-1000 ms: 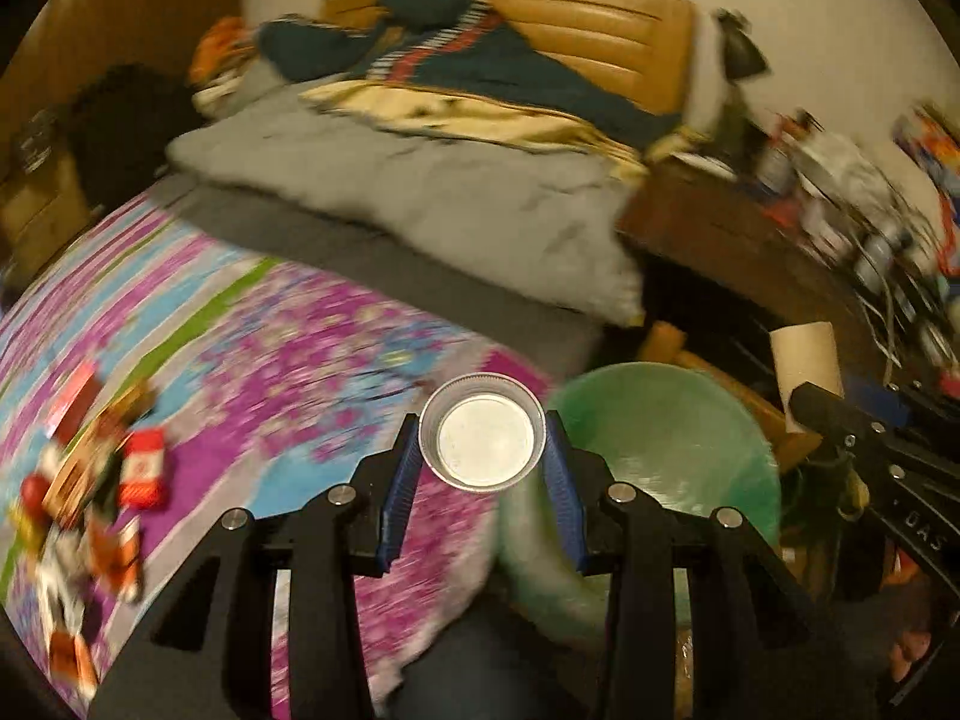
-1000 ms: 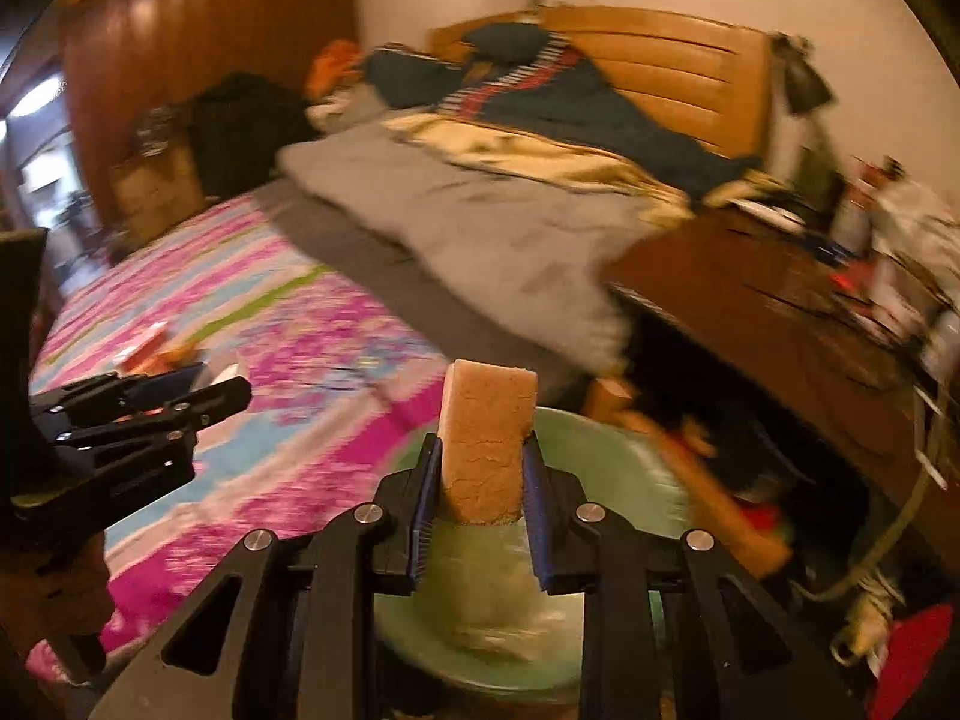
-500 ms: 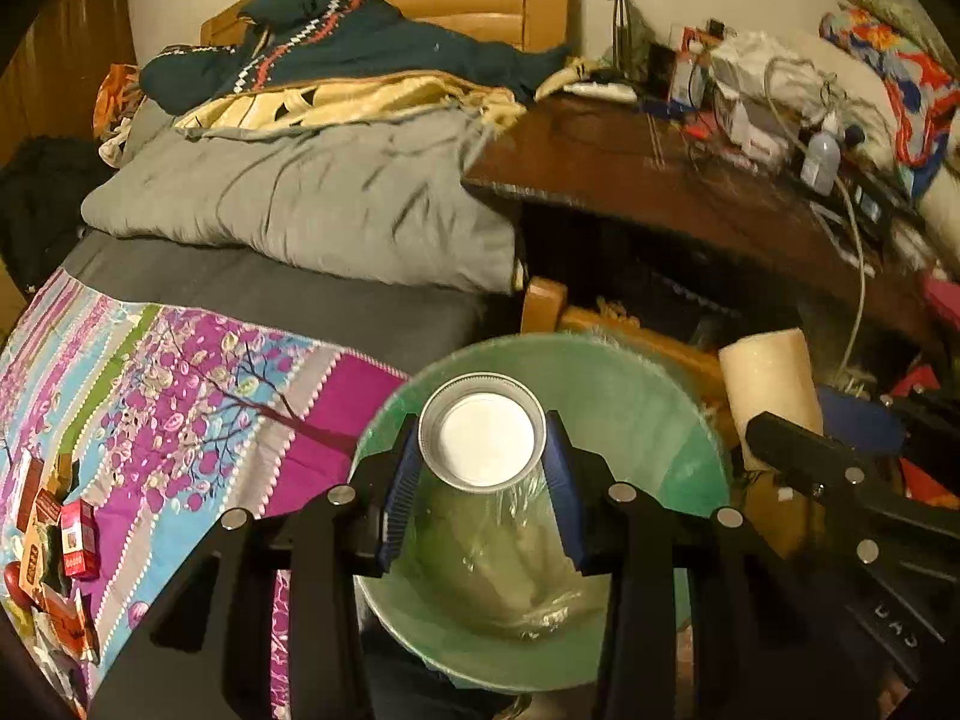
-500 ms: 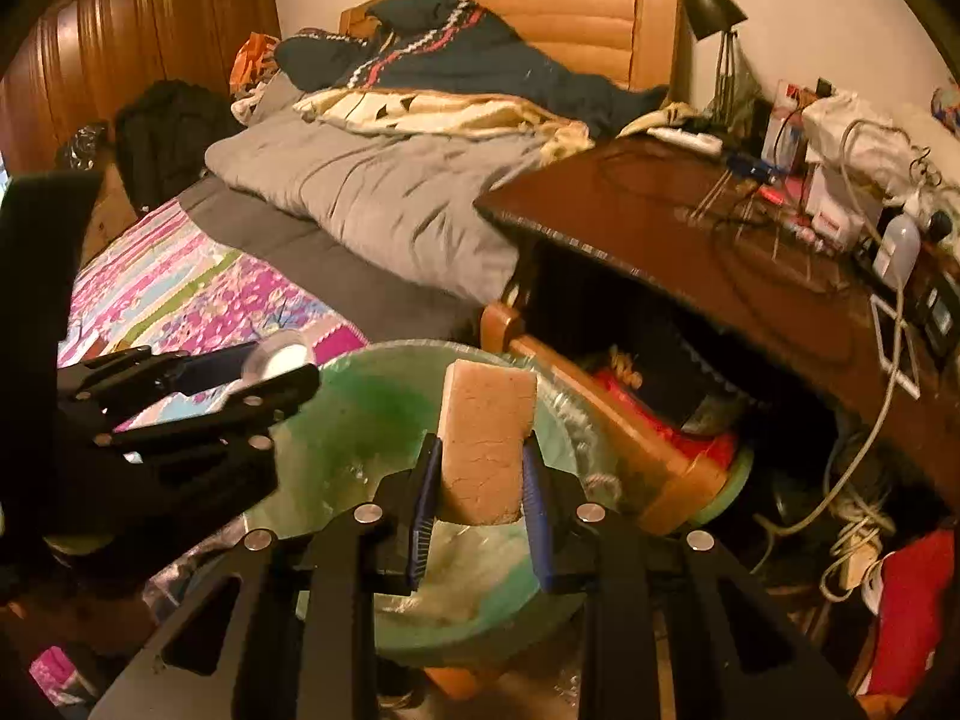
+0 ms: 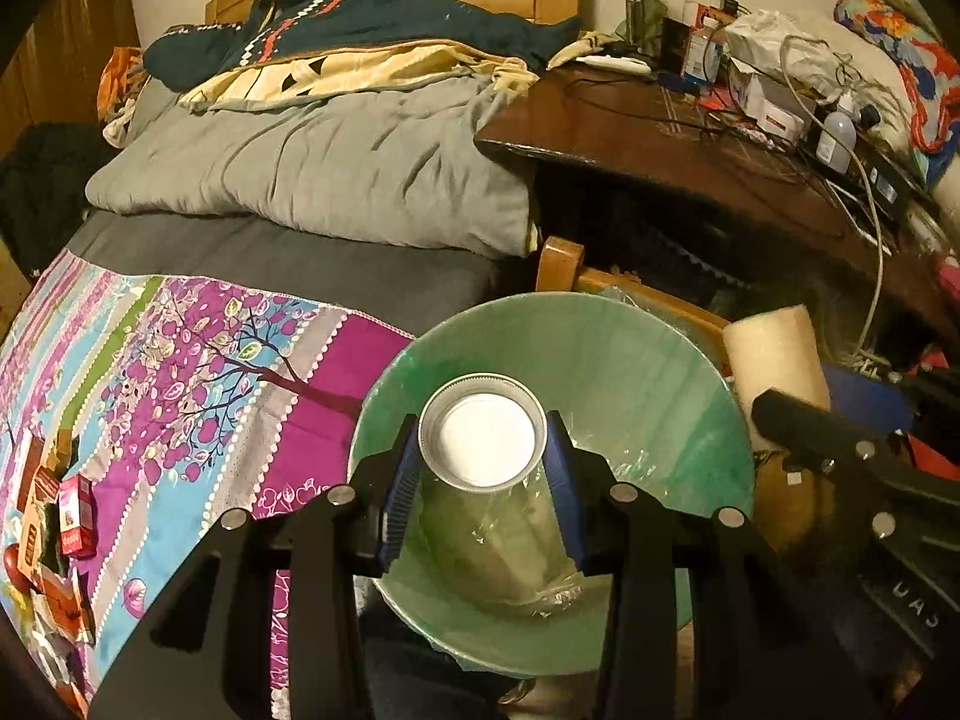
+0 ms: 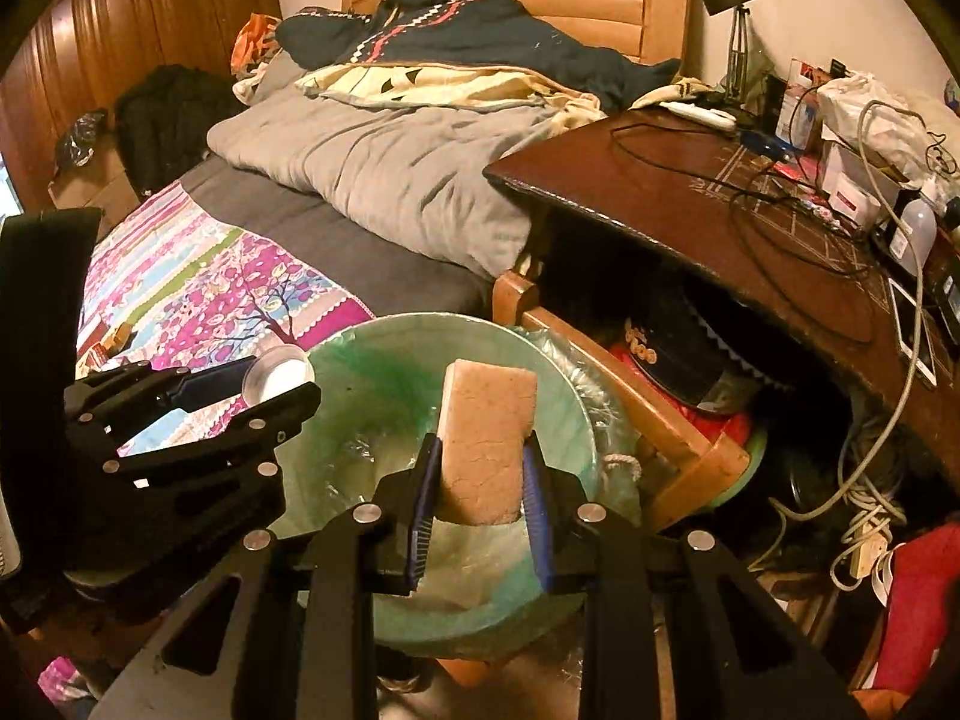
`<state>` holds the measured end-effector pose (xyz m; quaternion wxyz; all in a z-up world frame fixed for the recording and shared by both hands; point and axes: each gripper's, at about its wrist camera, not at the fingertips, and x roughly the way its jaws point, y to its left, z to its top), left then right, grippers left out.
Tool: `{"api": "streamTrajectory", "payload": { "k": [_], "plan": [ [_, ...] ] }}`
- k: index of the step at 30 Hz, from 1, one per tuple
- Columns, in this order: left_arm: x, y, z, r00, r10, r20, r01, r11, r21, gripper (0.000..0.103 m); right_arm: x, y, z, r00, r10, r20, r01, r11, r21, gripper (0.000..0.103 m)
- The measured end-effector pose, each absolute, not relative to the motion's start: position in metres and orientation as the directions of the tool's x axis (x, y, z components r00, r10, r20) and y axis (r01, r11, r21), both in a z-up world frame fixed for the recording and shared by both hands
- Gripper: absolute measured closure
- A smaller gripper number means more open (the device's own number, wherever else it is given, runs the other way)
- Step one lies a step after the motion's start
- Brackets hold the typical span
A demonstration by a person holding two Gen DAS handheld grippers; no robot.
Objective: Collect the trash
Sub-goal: 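Carry sponge and lid to the green bin and open both tools, then move both tools back to the trash pile on the bed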
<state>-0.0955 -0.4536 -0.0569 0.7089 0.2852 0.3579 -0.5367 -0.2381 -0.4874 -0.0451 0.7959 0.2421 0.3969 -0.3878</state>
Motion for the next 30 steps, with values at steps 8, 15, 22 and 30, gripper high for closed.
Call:
{"api": "streamTrajectory", "payload": {
  "k": [8,15,22,30],
  "plan": [
    [-0.08,-0.453,-0.064,0.146,-0.543,-0.827,0.956,0.292,-0.023,0.036,-0.232,-0.492,-0.048,0.395,-0.428,-0.813,0.803,0.59,0.08,0.043],
    [-0.079,-0.45,-0.07,0.138,-0.533,-0.835,0.955,0.296,-0.031,0.036,-0.24,-0.498,-0.053,0.381,-0.431,-0.818,0.822,0.563,0.085,0.043],
    [-0.079,-0.447,-0.069,0.147,-0.534,-0.833,0.953,0.303,-0.026,0.036,-0.243,-0.498,-0.054,0.378,-0.434,-0.817,0.83,0.55,0.092,0.043],
    [-0.073,-0.437,-0.059,0.16,-0.554,-0.817,0.945,0.325,-0.036,0.036,-0.245,-0.495,-0.045,0.378,-0.488,-0.787,0.85,0.52,0.086,0.032]
  ]
}}
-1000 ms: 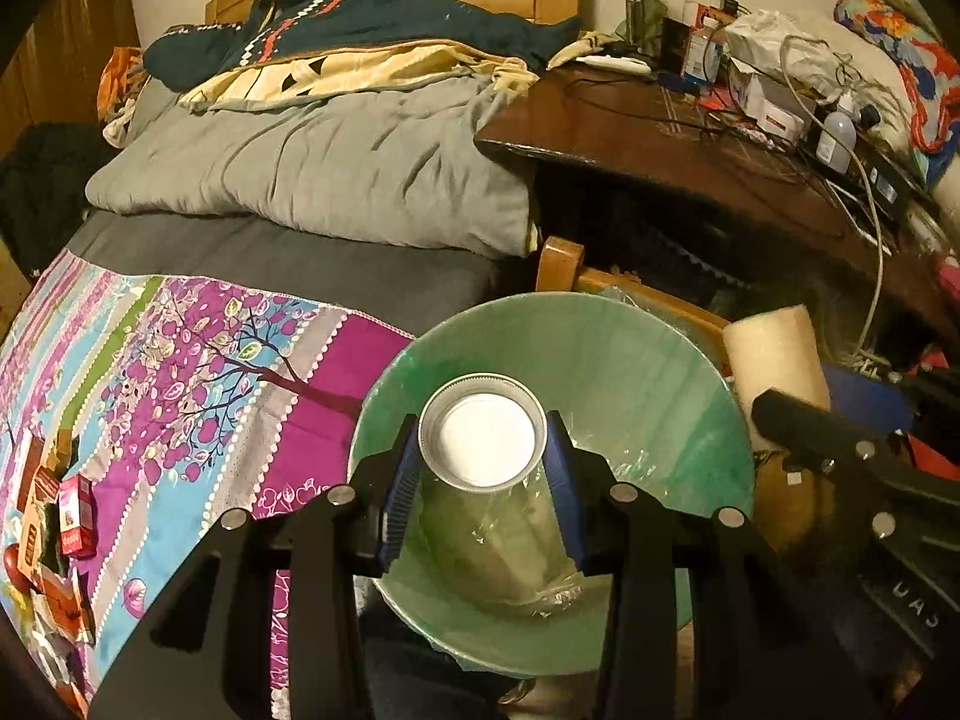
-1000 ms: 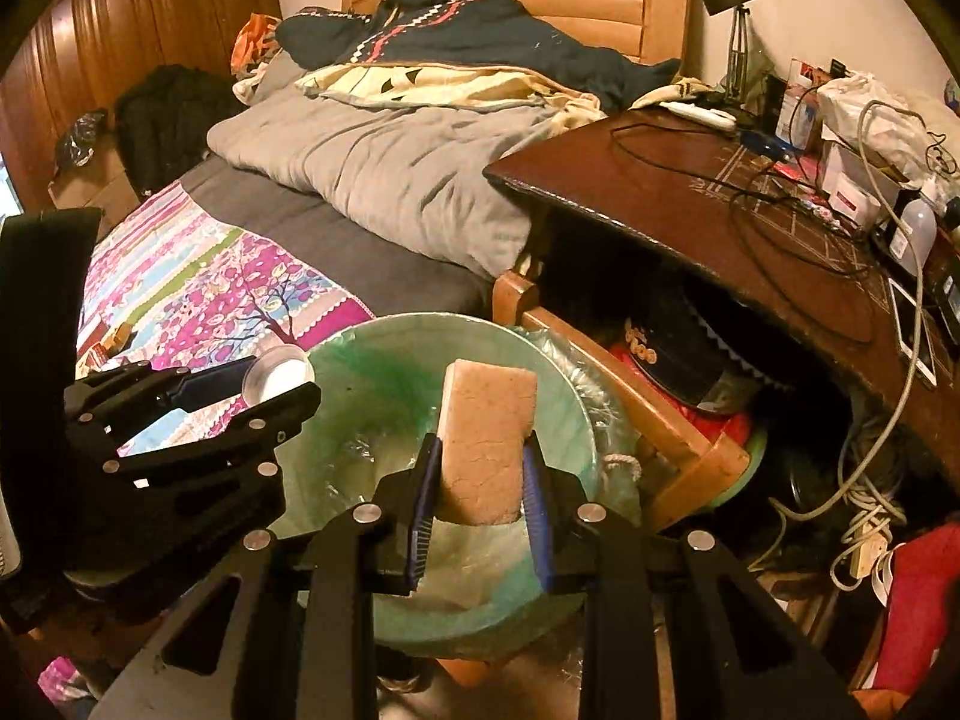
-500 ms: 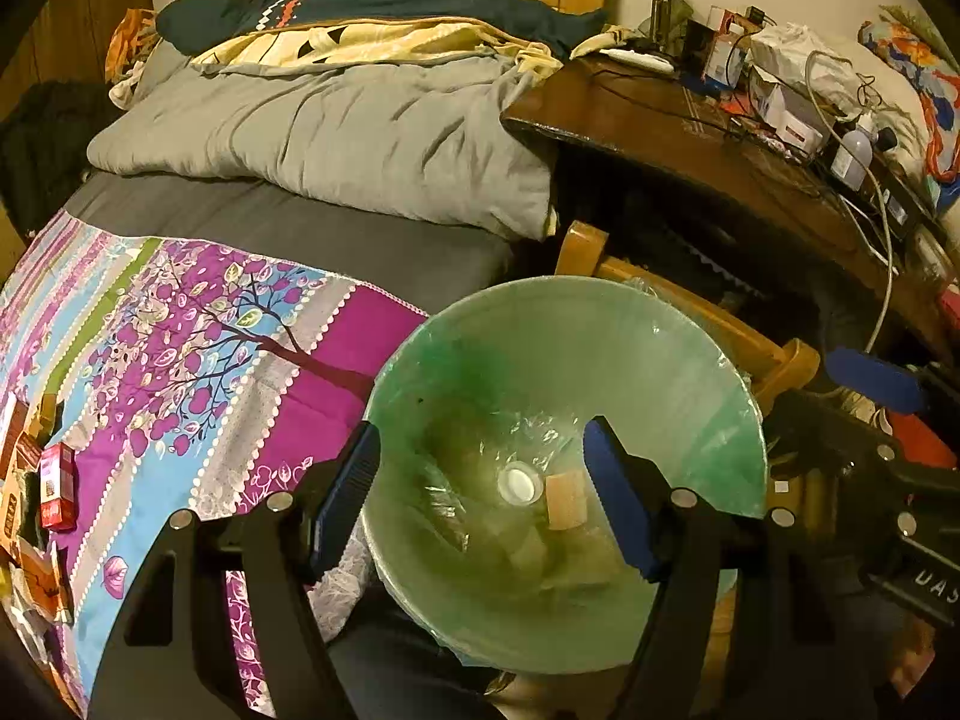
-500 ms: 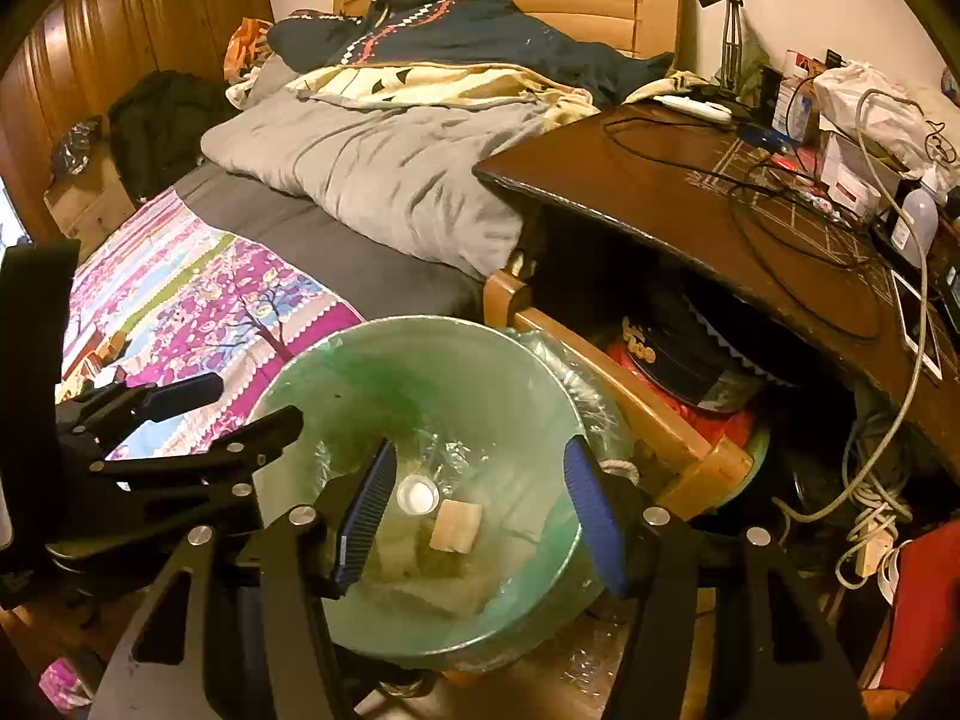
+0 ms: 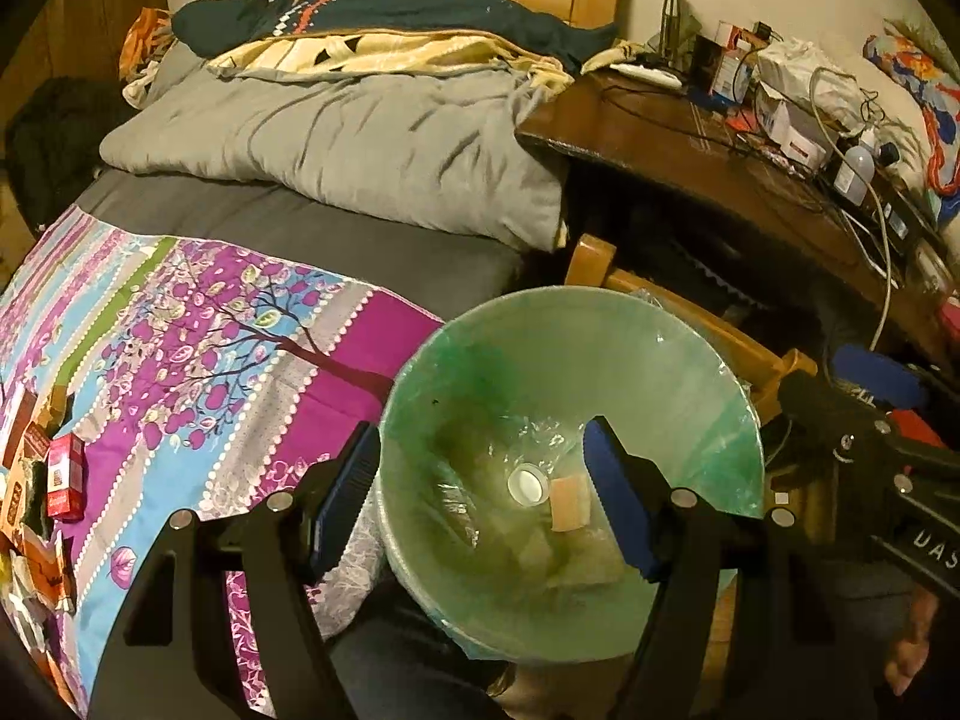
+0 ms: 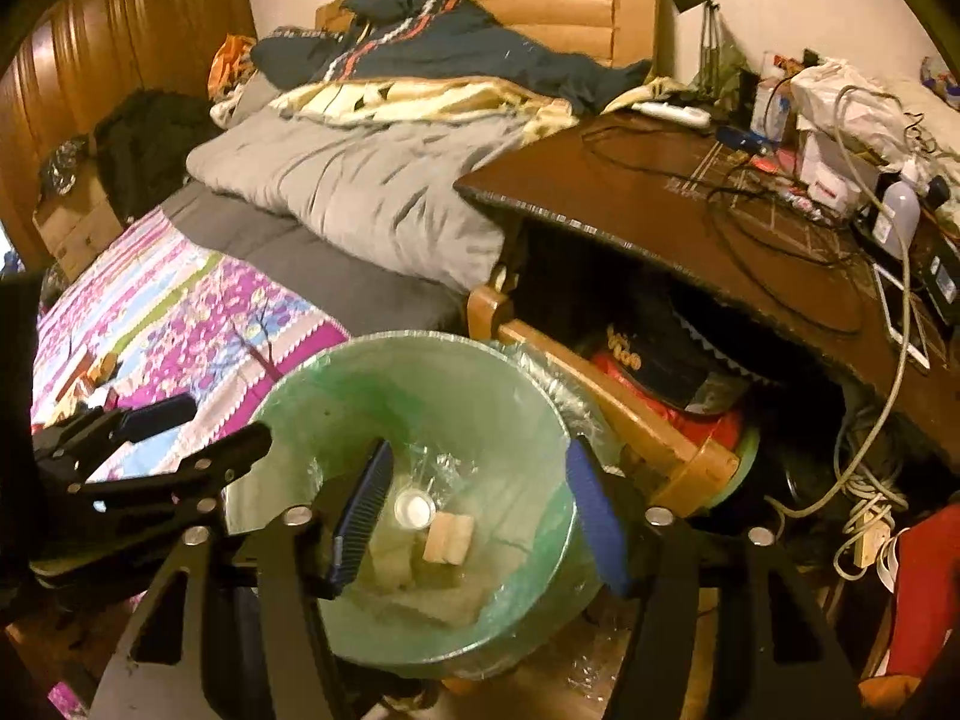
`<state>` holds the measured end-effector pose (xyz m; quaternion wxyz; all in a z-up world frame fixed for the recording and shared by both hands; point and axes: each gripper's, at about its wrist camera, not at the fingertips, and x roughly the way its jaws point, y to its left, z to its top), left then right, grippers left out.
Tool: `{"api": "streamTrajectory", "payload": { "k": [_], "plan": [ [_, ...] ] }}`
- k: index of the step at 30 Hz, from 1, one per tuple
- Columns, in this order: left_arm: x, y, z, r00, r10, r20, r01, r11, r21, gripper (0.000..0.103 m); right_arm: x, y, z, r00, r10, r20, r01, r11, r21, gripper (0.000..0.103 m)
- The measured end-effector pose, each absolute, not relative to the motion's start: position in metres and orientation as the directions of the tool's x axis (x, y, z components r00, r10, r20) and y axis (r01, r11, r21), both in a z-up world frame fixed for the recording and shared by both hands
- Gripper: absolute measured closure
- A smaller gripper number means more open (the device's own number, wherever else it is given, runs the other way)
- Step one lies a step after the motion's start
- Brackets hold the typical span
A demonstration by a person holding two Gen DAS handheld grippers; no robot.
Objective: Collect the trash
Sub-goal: 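Move both tools back to the trash pile on the bed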
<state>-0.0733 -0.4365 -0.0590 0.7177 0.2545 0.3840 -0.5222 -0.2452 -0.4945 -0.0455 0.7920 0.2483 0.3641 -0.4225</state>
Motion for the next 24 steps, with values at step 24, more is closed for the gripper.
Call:
{"api": "streamTrajectory", "payload": {
  "k": [24],
  "plan": [
    [0.06,-0.276,-0.049,0.362,-0.527,-0.769,0.623,0.75,-0.222,0.005,-0.117,-0.431,-0.008,0.629,-0.421,-0.653,0.693,0.685,0.226,0.004]
  ]
}}
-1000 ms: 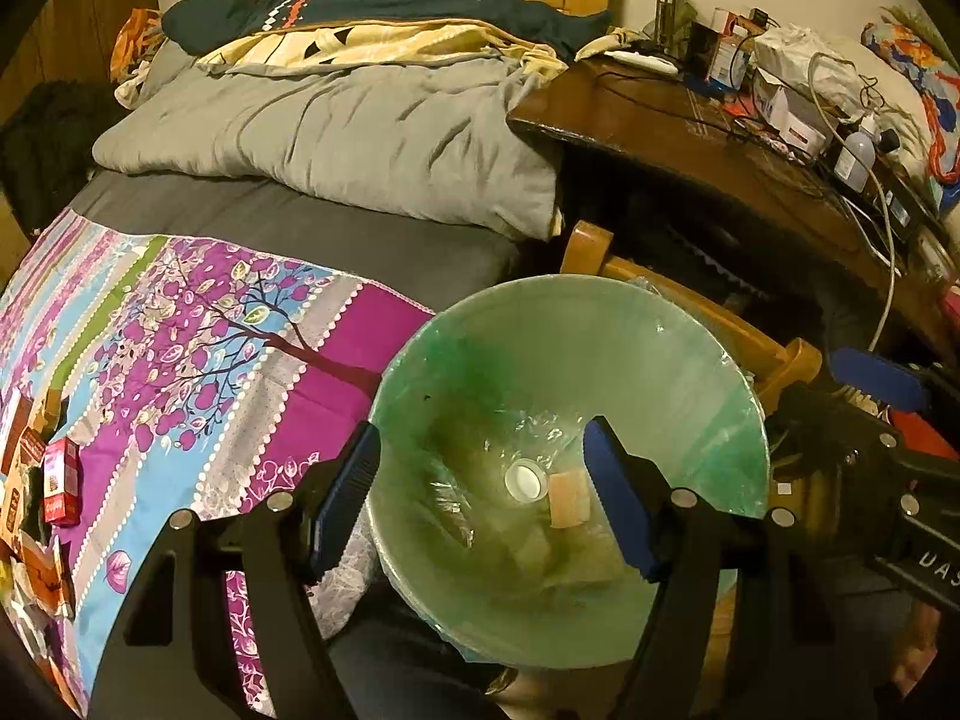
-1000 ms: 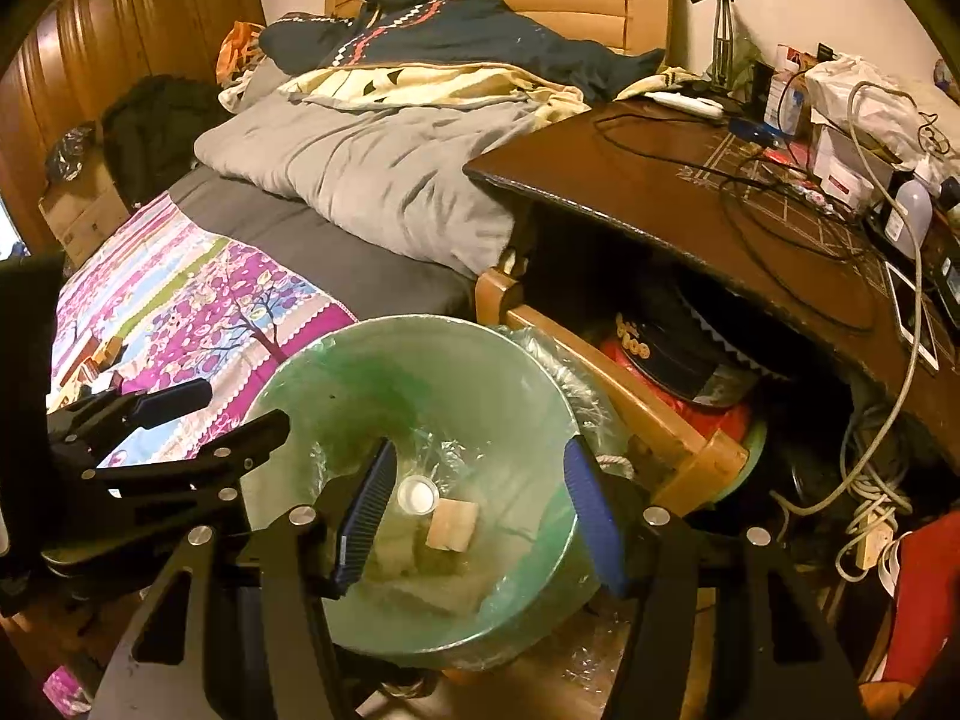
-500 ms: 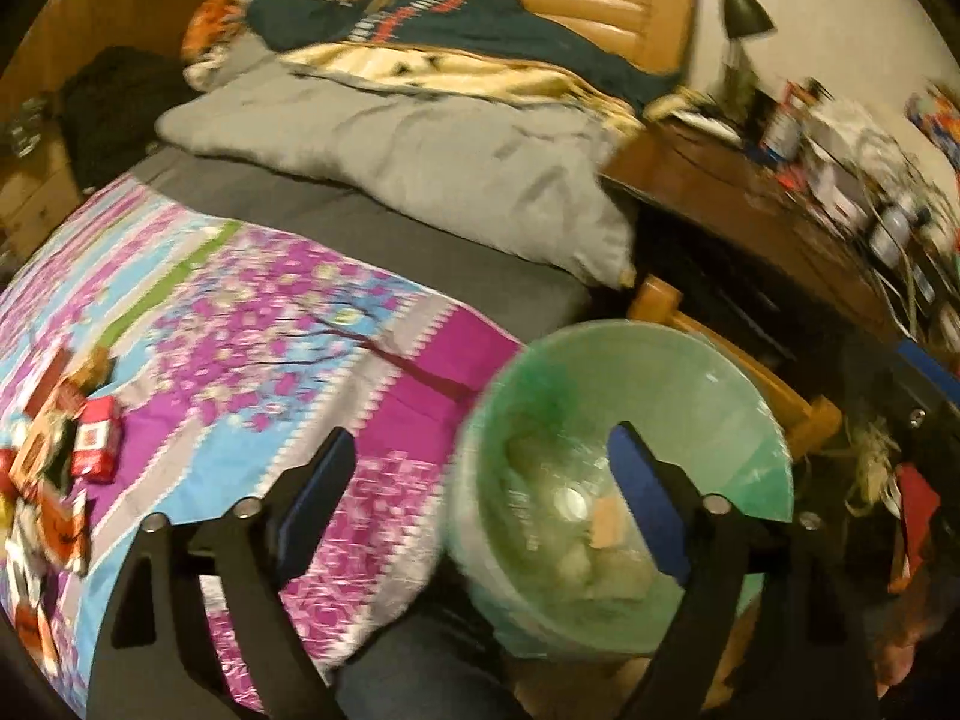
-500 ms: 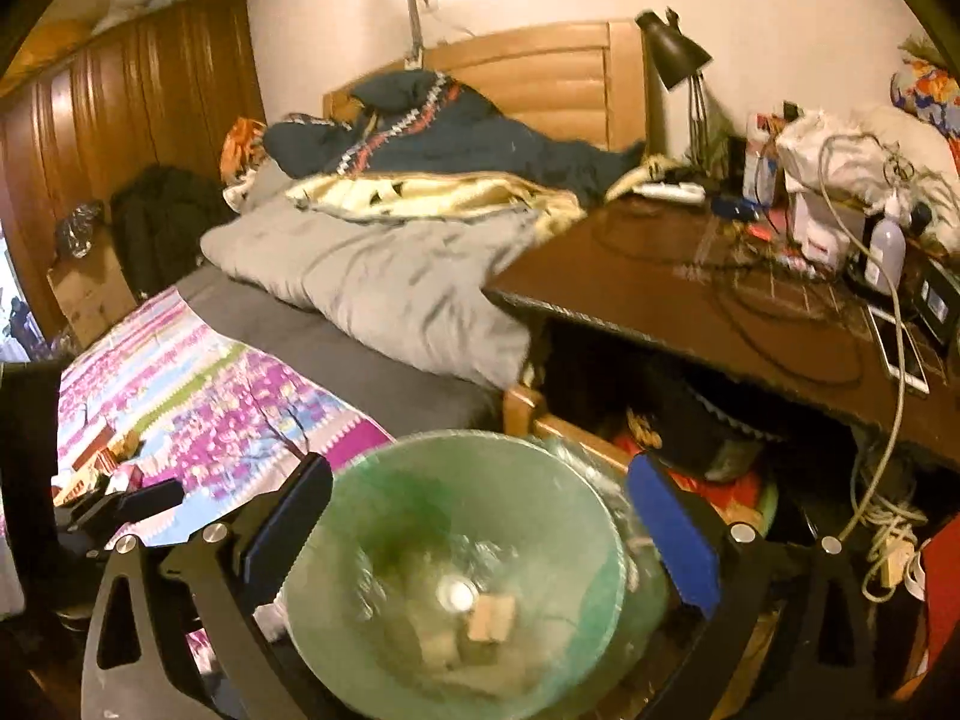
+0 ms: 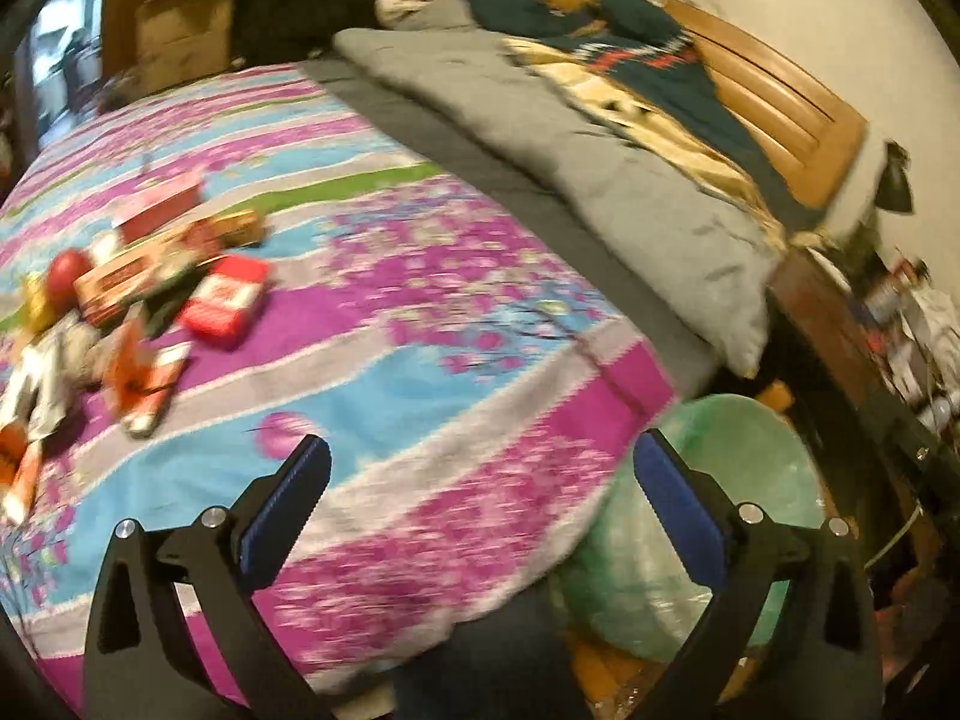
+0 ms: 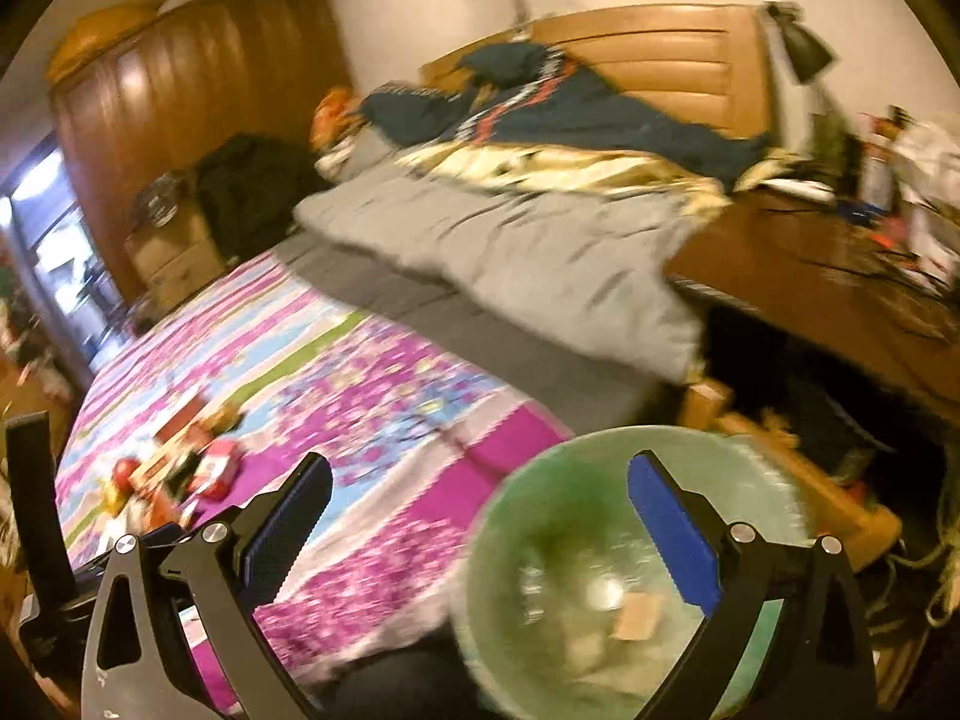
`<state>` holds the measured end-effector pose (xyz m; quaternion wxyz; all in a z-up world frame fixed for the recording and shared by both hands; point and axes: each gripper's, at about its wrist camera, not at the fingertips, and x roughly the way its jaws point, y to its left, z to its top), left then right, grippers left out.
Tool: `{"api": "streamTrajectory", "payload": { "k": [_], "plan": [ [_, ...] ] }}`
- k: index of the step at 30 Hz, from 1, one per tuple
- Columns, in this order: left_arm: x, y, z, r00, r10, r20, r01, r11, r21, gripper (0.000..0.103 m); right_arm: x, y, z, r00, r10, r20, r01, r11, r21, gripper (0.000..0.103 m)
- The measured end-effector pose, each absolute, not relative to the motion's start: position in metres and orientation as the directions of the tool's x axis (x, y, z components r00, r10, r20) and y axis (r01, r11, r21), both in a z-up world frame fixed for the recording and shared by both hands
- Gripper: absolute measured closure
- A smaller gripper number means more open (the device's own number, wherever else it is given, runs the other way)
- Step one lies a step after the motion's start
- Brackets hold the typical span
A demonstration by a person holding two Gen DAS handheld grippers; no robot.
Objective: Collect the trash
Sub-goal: 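Move both tools back to the trash pile on the bed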
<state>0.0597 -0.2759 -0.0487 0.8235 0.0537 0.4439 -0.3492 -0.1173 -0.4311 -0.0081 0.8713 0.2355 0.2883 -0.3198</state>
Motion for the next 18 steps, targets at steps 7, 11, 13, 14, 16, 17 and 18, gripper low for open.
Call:
{"api": "streamTrajectory", "payload": {
  "k": [7,11,13,14,16,17,18],
  "plan": [
    [0.103,-0.184,-0.05,0.503,-0.44,-0.744,0.55,0.827,-0.118,0.005,-0.035,-0.372,-0.008,0.698,-0.277,-0.66,0.534,0.815,0.223,0.004],
    [0.129,-0.125,-0.053,0.562,-0.351,-0.749,0.47,0.881,-0.06,0.005,0.013,-0.33,-0.017,0.715,-0.154,-0.682,0.416,0.878,0.237,0.004],
    [0.14,-0.096,-0.054,0.599,-0.307,-0.74,0.431,0.902,-0.026,0.005,0.03,-0.312,-0.022,0.711,-0.115,-0.694,0.372,0.899,0.232,0.004],
    [0.147,-0.079,-0.055,0.616,-0.281,-0.736,0.407,0.913,-0.008,0.005,0.042,-0.298,-0.028,0.706,-0.086,-0.703,0.337,0.913,0.228,0.004],
    [0.159,-0.047,-0.056,0.63,-0.245,-0.737,0.364,0.932,0.001,0.005,0.054,-0.283,-0.036,0.7,-0.049,-0.713,0.299,0.926,0.23,0.004],
    [0.166,-0.03,-0.057,0.63,-0.241,-0.738,0.349,0.937,-0.008,0.005,0.063,-0.272,-0.042,0.694,-0.017,-0.72,0.269,0.934,0.237,0.004],
    [0.173,-0.013,-0.058,0.629,-0.245,-0.737,0.341,0.94,-0.022,0.005,0.067,-0.266,-0.046,0.691,0.0,-0.723,0.253,0.937,0.241,0.004]
  ]
}}
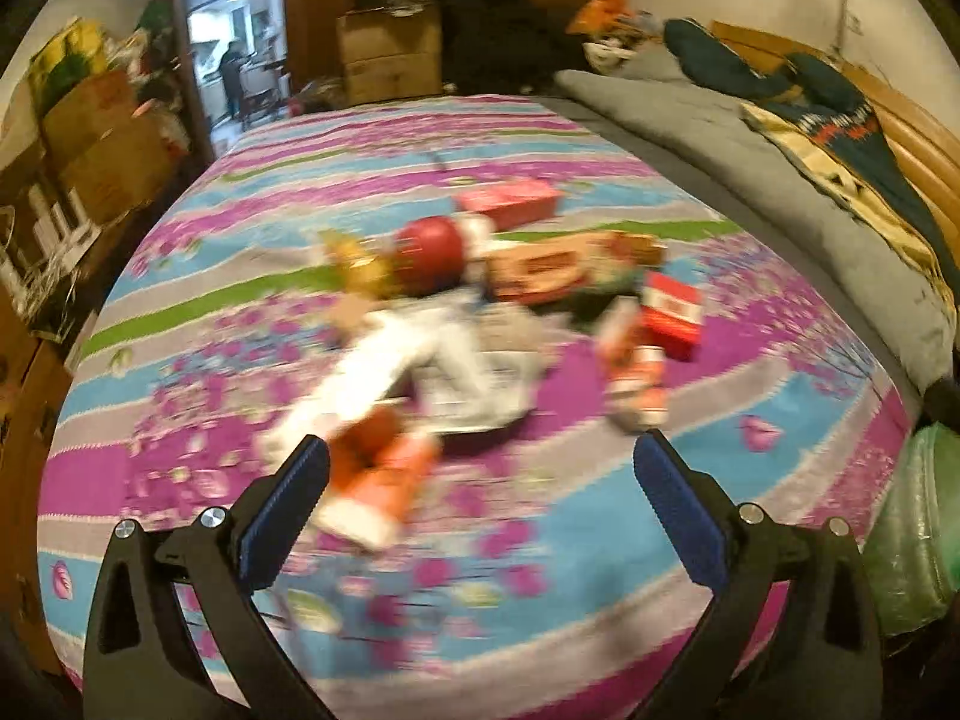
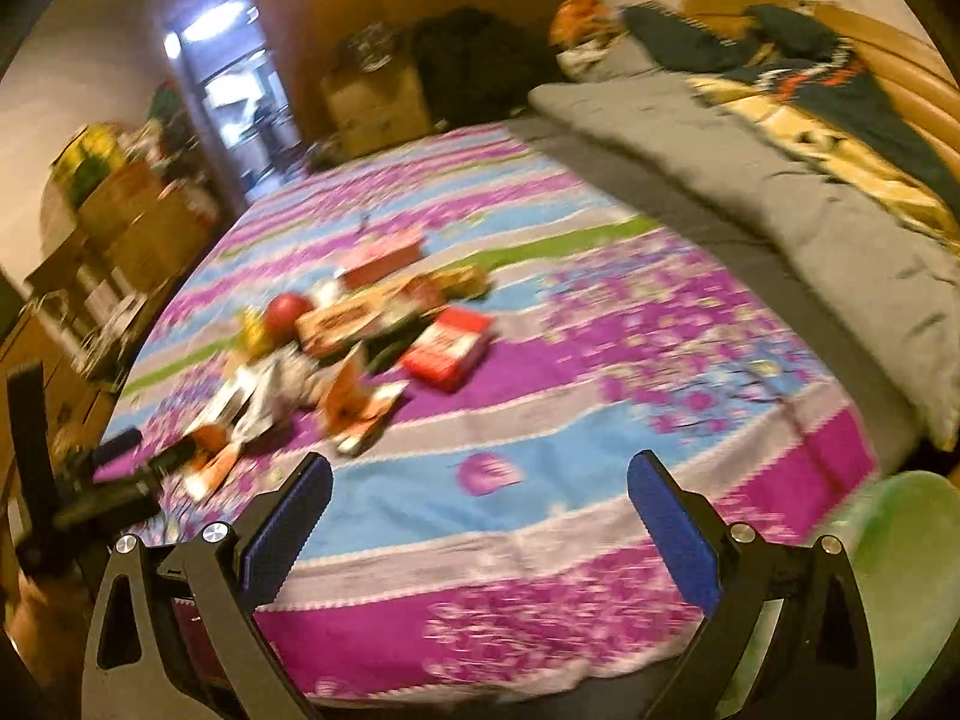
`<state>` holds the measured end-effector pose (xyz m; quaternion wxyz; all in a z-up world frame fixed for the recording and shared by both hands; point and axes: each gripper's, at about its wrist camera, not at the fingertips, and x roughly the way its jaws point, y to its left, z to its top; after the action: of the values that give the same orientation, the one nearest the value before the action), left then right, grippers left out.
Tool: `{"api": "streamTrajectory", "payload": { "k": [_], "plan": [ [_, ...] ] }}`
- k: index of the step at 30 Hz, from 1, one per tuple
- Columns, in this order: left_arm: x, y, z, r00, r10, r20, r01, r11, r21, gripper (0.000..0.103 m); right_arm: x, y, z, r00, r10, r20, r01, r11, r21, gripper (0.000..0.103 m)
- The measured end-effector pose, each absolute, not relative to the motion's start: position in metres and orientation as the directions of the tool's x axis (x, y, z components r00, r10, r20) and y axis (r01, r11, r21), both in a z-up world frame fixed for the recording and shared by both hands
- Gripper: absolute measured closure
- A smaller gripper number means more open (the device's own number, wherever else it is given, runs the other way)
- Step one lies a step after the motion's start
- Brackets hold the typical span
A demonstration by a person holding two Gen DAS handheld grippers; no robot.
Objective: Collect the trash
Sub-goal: 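Move both tools back to the trash pile on the bed, then grasp the orange-white paper bag with the left tool while the right tool grasps the white medicine box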
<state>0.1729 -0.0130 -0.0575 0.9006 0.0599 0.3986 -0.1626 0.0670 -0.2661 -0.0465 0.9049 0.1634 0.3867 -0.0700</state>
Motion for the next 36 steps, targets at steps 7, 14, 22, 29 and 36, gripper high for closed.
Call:
{"api": "streamTrajectory", "payload": {
  "k": [7,14,22,29,36],
  "plan": [
    [0.203,0.046,-0.073,0.561,-0.349,-0.751,0.462,0.885,-0.066,0.005,0.11,-0.23,-0.083,0.659,0.121,-0.742,0.141,0.949,0.281,0.01],
    [0.209,0.044,-0.097,0.531,-0.355,-0.77,0.576,0.817,0.02,0.012,0.16,-0.196,-0.112,0.613,0.188,-0.767,0.052,0.959,0.277,0.026],
    [0.229,0.035,-0.124,0.487,-0.335,-0.806,0.619,0.784,0.049,0.092,0.17,-0.189,-0.127,0.593,0.169,-0.788,0.051,0.968,0.246,0.029],
    [0.206,0.051,-0.109,0.551,-0.365,-0.751,0.562,0.827,0.011,0.096,0.175,-0.192,-0.135,0.577,0.191,-0.794,0.047,0.963,0.265,0.044],
    [0.177,0.09,-0.088,0.583,-0.375,-0.72,0.46,0.883,-0.088,0.096,0.183,-0.16,-0.124,0.579,0.289,-0.762,-0.07,0.949,0.306,0.048]
  ]
}}
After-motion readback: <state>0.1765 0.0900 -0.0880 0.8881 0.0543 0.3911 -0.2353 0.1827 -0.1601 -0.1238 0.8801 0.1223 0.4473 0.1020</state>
